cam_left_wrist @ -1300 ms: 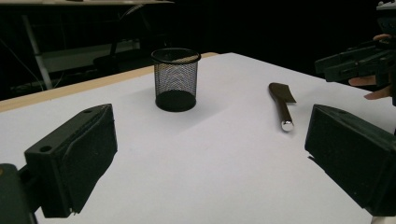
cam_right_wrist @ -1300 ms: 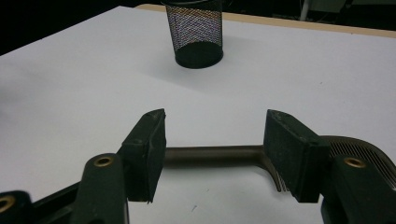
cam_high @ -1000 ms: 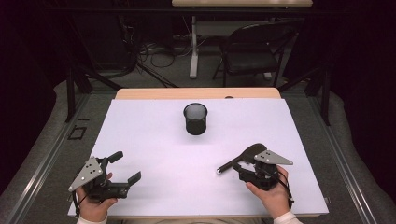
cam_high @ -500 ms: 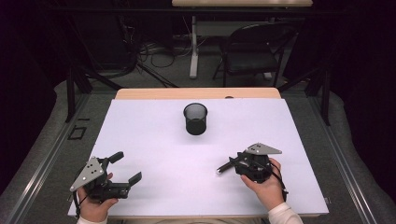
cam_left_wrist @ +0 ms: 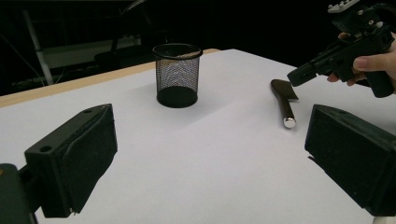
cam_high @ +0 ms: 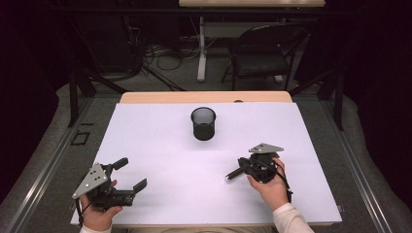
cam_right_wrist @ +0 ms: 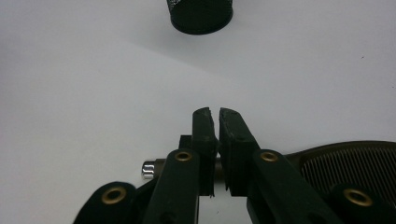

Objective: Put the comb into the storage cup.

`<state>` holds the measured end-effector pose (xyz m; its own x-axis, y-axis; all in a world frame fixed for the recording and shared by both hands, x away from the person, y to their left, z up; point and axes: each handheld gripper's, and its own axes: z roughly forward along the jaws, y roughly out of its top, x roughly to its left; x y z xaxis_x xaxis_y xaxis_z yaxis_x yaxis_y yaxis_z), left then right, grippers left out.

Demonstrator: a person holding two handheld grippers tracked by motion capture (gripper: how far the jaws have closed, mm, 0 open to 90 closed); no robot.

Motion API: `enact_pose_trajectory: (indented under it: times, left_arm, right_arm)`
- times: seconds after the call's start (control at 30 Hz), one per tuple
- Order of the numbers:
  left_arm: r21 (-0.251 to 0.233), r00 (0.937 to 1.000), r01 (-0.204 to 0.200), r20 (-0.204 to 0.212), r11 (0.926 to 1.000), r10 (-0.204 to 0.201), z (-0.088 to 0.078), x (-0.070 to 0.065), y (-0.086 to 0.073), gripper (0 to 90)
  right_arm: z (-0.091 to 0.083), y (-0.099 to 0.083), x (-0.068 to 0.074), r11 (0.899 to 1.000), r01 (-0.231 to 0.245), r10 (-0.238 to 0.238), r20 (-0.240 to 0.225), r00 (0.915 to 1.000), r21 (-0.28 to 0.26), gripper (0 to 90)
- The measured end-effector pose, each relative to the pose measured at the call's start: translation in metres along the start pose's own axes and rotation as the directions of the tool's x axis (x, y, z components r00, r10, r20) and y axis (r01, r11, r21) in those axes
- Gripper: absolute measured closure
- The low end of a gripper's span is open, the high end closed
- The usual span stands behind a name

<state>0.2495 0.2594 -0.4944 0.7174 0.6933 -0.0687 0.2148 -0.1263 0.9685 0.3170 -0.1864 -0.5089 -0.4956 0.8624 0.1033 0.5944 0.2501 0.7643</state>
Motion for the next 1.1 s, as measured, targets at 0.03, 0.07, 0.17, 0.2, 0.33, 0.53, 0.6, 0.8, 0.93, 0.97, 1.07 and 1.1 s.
enact_pose_trajectory:
  times: [0.03,0.07,0.17,0.2,0.33,0.53,0.6,0.8,0.93,0.97,1.07,1.1]
  left_arm:
    - [0.001,1.0000,0.000,-0.001,1.0000,0.000,0.000,0.000,0.000,2.4]
    - [0.001,1.0000,-0.001,-0.001,1.0000,0.001,0.000,0.000,0.000,2.7]
    - [0.001,1.0000,-0.001,-0.003,1.0000,0.001,0.000,0.000,0.000,2.8]
    - [0.001,1.0000,-0.001,-0.002,1.0000,0.001,0.000,0.000,0.000,2.8]
    - [0.001,1.0000,-0.002,-0.002,1.0000,0.002,0.000,0.000,0.000,2.8]
    - [0.004,1.0000,-0.001,-0.002,1.0000,0.001,0.000,0.001,-0.001,2.8]
    - [0.003,1.0000,0.000,-0.004,1.0000,0.000,0.000,0.001,-0.001,2.8]
    - [0.004,1.0000,0.005,-0.003,1.0000,-0.005,-0.001,0.002,-0.001,3.2]
    - [0.005,1.0000,0.006,-0.006,1.0000,-0.006,0.000,0.002,-0.002,3.4]
    - [0.007,1.0000,0.005,-0.006,1.0000,-0.005,0.000,0.002,-0.002,3.4]
    - [0.011,1.0000,0.002,-0.006,0.9999,-0.002,0.000,0.002,-0.002,3.4]
    - [0.010,1.0000,0.003,-0.004,0.9999,-0.003,0.000,0.002,-0.002,3.4]
  right_arm:
    - [0.001,0.000,0.000,1.000,0.003,-0.003,-0.003,1.0000,0.004,87.7]
    - [0.003,0.000,0.000,1.000,-0.003,0.003,-0.002,1.0000,0.007,89.3]
    - [0.006,0.002,0.000,1.000,-0.003,0.003,-0.007,1.0000,0.022,90.0]
    - [0.007,0.002,0.000,1.000,-0.006,0.006,-0.006,1.0000,0.027,90.0]
    - [0.013,0.003,0.002,0.999,-0.003,0.004,-0.013,0.9999,0.037,90.0]
    - [0.024,0.004,0.007,0.998,0.002,-0.001,-0.024,0.9997,0.056,90.0]
    - [0.027,0.004,0.008,0.998,0.002,-0.001,-0.023,0.9997,0.066,90.0]
    - [0.036,0.002,0.010,0.996,0.008,-0.006,-0.028,0.9996,0.093,90.0]
    - [0.041,-0.002,0.012,0.994,0.003,0.000,-0.034,0.9994,0.110,90.0]
    - [0.042,-0.003,0.012,0.994,0.001,0.003,-0.033,0.9994,0.109,90.0]
    - [0.044,-0.004,0.013,0.993,0.010,-0.006,-0.036,0.9993,0.121,90.0]
    - [0.045,-0.005,0.014,0.992,0.010,-0.006,-0.035,0.9994,0.122,90.0]
